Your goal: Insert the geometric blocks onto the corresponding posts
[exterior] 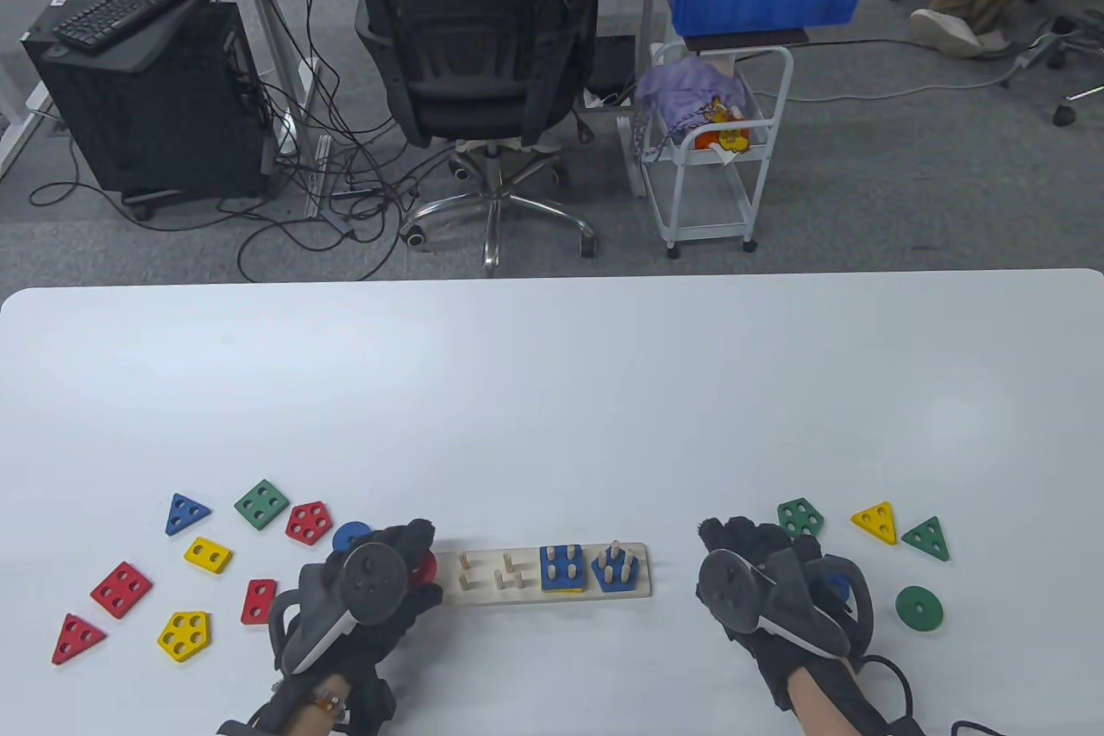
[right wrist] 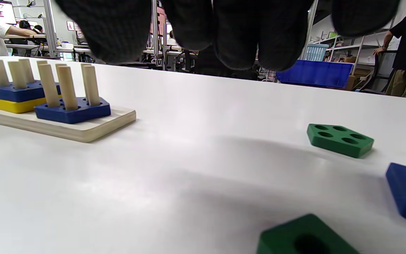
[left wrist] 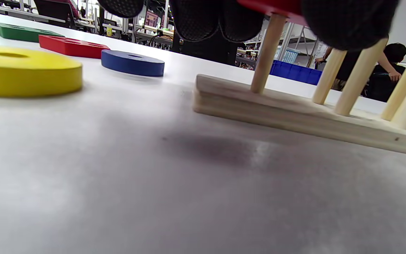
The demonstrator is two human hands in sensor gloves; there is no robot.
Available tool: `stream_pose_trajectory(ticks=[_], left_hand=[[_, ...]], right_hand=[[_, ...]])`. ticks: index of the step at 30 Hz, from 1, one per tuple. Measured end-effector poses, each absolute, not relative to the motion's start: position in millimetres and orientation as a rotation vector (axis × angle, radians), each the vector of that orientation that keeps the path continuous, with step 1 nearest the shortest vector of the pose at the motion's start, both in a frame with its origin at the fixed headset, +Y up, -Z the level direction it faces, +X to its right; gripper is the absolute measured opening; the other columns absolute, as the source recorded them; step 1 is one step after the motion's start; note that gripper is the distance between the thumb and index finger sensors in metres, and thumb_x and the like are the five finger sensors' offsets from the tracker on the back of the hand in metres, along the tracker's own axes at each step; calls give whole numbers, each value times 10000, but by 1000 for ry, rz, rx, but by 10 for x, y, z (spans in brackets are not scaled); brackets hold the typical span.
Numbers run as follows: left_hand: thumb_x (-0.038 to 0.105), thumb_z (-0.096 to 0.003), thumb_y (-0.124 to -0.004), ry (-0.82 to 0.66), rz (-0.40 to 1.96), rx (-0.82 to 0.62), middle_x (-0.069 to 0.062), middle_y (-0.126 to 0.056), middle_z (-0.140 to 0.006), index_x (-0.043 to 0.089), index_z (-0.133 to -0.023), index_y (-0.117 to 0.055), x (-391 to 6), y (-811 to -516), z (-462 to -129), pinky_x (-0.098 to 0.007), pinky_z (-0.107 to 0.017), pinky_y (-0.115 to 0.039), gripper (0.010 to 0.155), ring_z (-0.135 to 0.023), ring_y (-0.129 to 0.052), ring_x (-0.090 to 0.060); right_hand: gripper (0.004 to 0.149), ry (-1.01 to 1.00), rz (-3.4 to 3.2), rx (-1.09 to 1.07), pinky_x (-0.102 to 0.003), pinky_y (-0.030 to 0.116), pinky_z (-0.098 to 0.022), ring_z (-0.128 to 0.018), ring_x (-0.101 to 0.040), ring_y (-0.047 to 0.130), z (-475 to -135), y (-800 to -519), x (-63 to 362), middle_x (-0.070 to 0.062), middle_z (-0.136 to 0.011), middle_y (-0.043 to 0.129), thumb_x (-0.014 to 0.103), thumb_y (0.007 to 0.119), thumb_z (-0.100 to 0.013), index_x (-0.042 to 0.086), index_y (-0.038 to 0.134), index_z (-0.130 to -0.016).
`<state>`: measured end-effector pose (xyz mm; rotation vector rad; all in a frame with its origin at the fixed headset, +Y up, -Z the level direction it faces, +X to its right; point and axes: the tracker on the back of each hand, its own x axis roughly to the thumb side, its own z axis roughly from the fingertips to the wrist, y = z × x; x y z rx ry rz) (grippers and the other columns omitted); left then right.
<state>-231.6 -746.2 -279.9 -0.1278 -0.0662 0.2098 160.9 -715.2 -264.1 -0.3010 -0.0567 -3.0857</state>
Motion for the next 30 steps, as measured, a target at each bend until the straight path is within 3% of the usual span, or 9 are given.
stream_pose_trajectory(ticks=[8, 13, 18, 23, 30], left_hand=[[604, -426, -801, -58, 221, -154, 86, -458, -1236, 398, -1123, -419, -2347, -7427, -2788, -611, -812, -488, 820, -1167, -548, -248], [611, -423, -796, -39, 264, -164, 85, -447, -1248, 399, -1122, -439, -2477, -7370, -2772, -619, -810, -484, 812, -1171, -546, -261], [625, -475, -696, 22, 328, -104, 65, -453, -1248, 390, -1121, -454, -2662, -7274, -2760, -609, -806, -494, 729, -1162, -557, -264], [614, -480, -700, 72, 256, -98, 58, -469, -1244, 385, -1117, -477, -2760, -7273, -2767, -609, -805, -494, 713, -1160, -563, -266], [615, -481, -695, 75, 227, -113, 55, -467, -1247, 388, -1112, -495, -2764, -7279, -2766, -609, -804, -497, 700, -1160, -563, -270]], right_hand=[[649, -124, -3092, -247, -717, 621, -596, -892, -459, 765, -2658, -7147, 1663, -175, -1025, 720, 475, 767, -467, 179, 617, -1025], [650, -162, -3135, -186, -714, 626, -591, -888, -463, 767, -2682, -7136, 1765, -182, -1024, 720, 471, 770, -468, 173, 619, -1025], [645, -359, -3069, -63, -688, 652, -580, -845, -455, 810, -2679, -7110, 1860, -181, -997, 757, 452, 801, -463, 167, 638, -1018], [660, -698, -2884, 96, -651, 699, -548, -770, -439, 877, -2691, -7254, 1890, -182, -941, 819, 441, 841, -443, 130, 674, -1000], [677, -726, -2660, 173, -597, 765, -492, -661, -375, 956, -2738, -7519, 1789, -161, -837, 882, 416, 892, -407, 94, 681, -964]])
